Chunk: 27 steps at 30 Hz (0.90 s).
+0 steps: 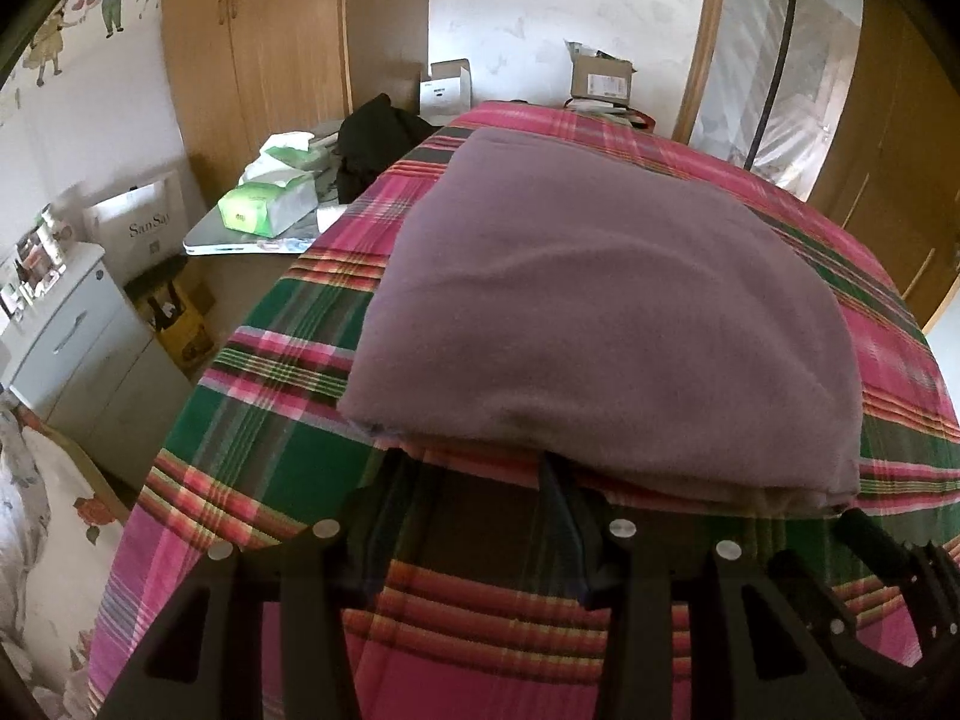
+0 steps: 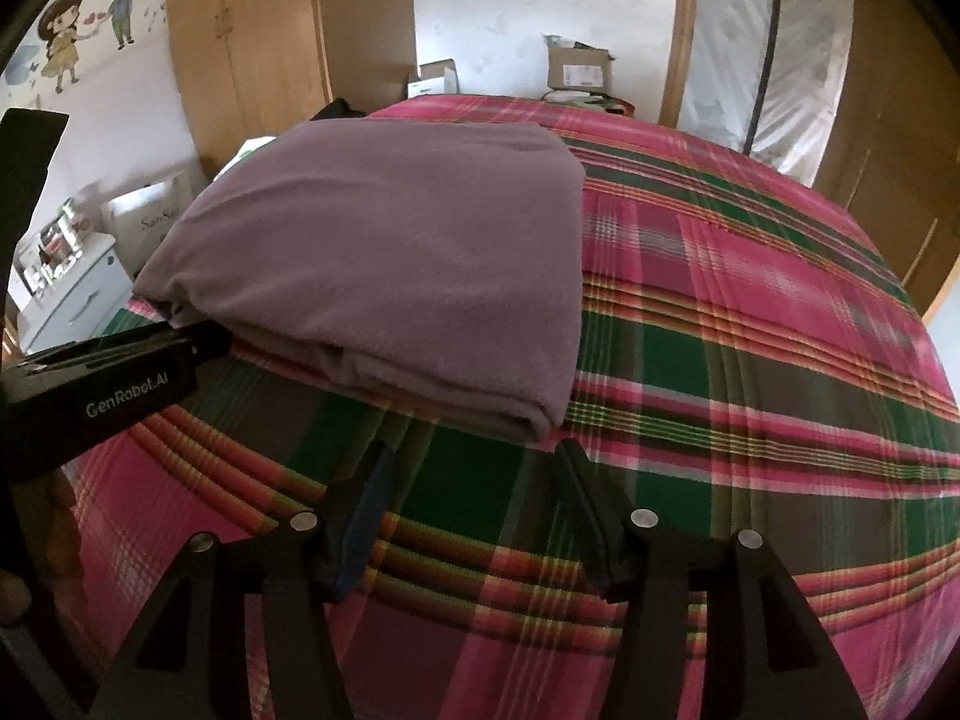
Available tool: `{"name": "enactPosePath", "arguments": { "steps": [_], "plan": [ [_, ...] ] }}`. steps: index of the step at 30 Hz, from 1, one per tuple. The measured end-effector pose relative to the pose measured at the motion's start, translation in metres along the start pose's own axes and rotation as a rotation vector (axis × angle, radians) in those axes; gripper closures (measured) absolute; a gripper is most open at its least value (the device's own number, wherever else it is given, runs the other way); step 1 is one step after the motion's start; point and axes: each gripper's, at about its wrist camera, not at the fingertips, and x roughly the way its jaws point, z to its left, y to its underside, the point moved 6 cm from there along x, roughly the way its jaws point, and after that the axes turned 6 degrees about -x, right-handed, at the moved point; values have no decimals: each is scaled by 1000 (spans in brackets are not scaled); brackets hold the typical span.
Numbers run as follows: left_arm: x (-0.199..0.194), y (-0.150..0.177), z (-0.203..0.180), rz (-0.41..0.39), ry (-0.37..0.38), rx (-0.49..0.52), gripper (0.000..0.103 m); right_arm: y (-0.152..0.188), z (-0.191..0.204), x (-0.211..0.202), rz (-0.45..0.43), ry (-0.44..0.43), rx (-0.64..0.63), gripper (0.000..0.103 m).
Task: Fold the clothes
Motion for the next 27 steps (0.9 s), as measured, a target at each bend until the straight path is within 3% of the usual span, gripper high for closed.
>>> {"name": "enactPosePath", "arguments": {
  "steps": [9, 27],
  "plan": [
    [4, 2, -2, -23, -21, 43, 55, -6, -4, 6, 1, 0, 2, 44],
    [1, 7, -5, -26, -20, 35, 54, -4, -3, 4, 1, -1, 5, 44]
  ]
}}
